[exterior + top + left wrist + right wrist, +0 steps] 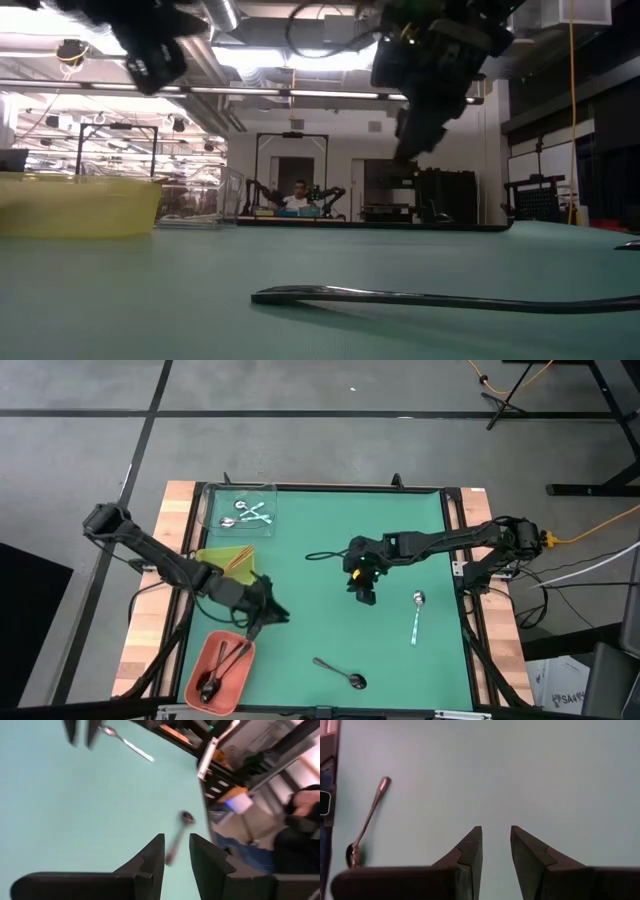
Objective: Sort silverware by color (type)
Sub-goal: Put the white spoon into the transparent bin
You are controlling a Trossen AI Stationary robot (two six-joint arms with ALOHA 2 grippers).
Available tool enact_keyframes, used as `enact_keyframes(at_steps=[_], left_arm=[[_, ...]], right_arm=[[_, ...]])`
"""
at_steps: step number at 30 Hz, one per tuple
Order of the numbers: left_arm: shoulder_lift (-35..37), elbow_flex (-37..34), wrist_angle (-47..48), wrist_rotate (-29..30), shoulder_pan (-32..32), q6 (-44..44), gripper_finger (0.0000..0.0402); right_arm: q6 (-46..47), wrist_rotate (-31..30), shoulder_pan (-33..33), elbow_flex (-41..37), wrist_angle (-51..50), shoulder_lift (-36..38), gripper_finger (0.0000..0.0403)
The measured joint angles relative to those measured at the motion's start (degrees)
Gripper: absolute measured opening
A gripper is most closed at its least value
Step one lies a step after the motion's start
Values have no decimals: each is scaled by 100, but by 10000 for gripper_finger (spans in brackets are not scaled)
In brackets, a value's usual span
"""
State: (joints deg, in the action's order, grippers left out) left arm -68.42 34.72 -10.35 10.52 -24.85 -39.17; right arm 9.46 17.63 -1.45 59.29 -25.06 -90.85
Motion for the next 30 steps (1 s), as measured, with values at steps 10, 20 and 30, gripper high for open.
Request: enact_keyframes(at_steps=[10,20,30], left_arm=[[-2,1,34,-5,860,1292,84],[-2,2,85,-68,1211,1437,84],[-2,2,85,-76,1209,1439,84]], right_arm=[[687,-143,561,1,-931,278,92],[2692,-1085,1775,2,-1789,844,92],[5896,-2630,3233,2,-3090,907,92]])
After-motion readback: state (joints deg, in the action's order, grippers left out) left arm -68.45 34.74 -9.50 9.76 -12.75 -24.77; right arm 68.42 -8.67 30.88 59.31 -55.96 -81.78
